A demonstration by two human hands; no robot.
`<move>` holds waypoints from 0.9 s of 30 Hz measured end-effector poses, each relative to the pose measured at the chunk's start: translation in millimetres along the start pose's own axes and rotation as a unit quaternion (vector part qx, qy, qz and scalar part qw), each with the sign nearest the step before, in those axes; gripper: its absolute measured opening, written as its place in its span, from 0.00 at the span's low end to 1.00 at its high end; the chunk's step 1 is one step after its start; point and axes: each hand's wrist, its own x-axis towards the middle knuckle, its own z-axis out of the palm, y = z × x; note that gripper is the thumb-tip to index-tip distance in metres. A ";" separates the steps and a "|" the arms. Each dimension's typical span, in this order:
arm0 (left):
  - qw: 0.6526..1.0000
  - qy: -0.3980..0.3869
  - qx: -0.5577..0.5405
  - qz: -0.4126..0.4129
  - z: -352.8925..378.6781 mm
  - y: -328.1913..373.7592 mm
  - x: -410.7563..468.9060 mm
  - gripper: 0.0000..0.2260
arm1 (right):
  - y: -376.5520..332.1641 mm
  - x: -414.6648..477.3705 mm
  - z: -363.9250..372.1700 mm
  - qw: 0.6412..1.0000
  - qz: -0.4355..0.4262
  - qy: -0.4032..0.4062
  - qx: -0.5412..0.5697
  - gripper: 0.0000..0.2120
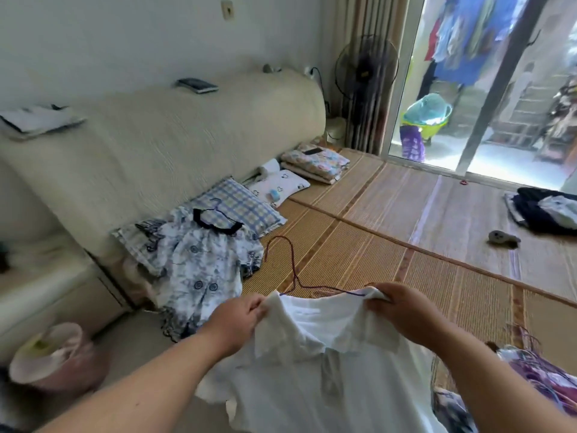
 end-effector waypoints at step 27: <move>0.987 0.110 0.080 -0.085 -304.7 -297.1 345.6 0.13 | -241.8 461.3 254.7 0.999 -0.020 0.011 0.048 0.04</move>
